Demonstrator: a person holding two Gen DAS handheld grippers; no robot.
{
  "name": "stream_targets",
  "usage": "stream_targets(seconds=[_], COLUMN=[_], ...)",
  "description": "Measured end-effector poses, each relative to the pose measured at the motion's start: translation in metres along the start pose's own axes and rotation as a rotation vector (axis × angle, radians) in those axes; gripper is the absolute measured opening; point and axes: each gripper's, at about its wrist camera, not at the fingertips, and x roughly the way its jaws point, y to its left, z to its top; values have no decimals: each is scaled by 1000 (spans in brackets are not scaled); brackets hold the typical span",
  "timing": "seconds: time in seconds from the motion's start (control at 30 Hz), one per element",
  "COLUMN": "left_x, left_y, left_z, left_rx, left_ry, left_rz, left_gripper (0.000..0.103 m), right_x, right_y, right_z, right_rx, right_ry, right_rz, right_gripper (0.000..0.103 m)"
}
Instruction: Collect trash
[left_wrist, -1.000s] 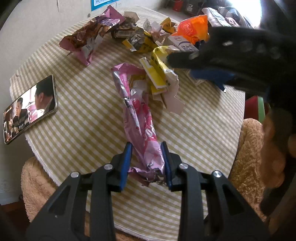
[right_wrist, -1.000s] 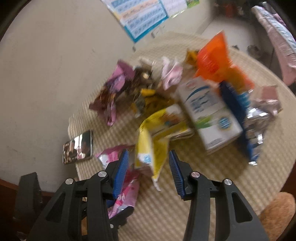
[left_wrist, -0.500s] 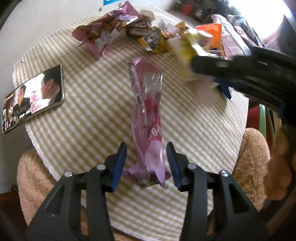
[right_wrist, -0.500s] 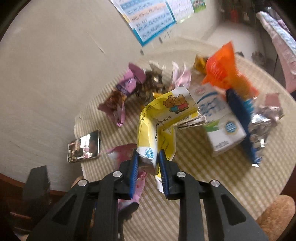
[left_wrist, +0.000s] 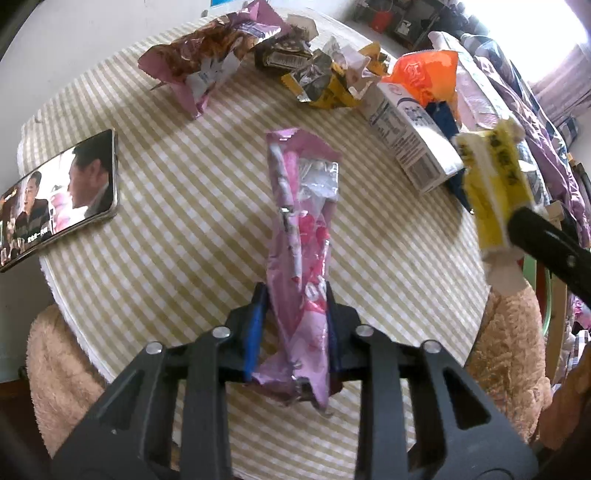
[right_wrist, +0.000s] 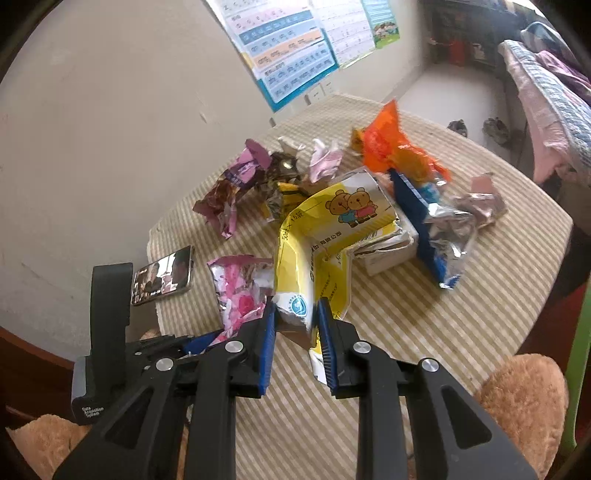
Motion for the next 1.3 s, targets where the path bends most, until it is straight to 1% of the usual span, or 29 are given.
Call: stream_targets(seconds=[0.13, 0.23, 0.3, 0.37, 0.47, 0.5, 0.53, 0.57, 0.63, 0.7, 0.77, 0.87, 0.9, 0.93, 0.97, 1.07, 1.2, 1.3], left_x=[-16, -37, -46, -53, -54, -55, -56, -55, -55, -53, -55, -54, -54, -54, -54, -54, -55, -58], left_y=[-7, -19, -27, -35, -43, -42, -44, -45, -47, -51, -51, -54, -54, -55, -55, -56, -57, -59], left_z=[2, 6, 8, 11, 13, 14, 14, 14, 13, 13, 12, 11, 10, 10, 10, 9, 9, 10], left_rx=[22, 44, 63, 84, 97, 102, 109, 113, 116, 120, 124, 125, 126, 127, 129, 131, 131, 134], left_ry=[-55, -123, -153, -180, -192, -194, -196, -196, -192, -191, -188, -187, -186, -185, -183, -182, -185, -191], left_rz=[10, 15, 13, 10, 7, 8, 13, 14, 14, 16, 17, 18, 17, 17, 17, 14, 11, 6], left_gripper=[24, 24, 24, 24, 24, 24, 24, 24, 24, 24, 24, 24, 24, 24, 24, 24, 24, 24], right_x=[-18, -30, -36, -35, -29, -27, -23, -19, -11, 2, 13, 29, 33, 37, 39, 32, 6, -12], right_y=[-9, -15, -20, -24, -30, -32, -33, -34, -33, -31, -32, -32, -33, -34, -35, -34, -28, -32], right_z=[0, -1, -2, -3, -8, -11, -13, -16, -22, -27, -33, -38, -40, -41, -41, -39, -31, -24], right_rx=[23, 34, 36, 38, 58, 66, 67, 68, 69, 62, 66, 67, 70, 75, 80, 75, 39, 52], right_ry=[-62, -92, -110, -99, -57, -44, -29, -10, 22, 66, 107, 158, 174, 191, 203, 172, 80, 22], right_rz=[-15, -25, -38, -45, -39, -37, -33, -33, -40, -64, -70, -55, -48, -39, -29, -16, -25, -33], right_gripper=[20, 19, 19, 19, 22, 29, 45, 50, 52, 55, 55, 53, 44, 30, 26, 25, 24, 24])
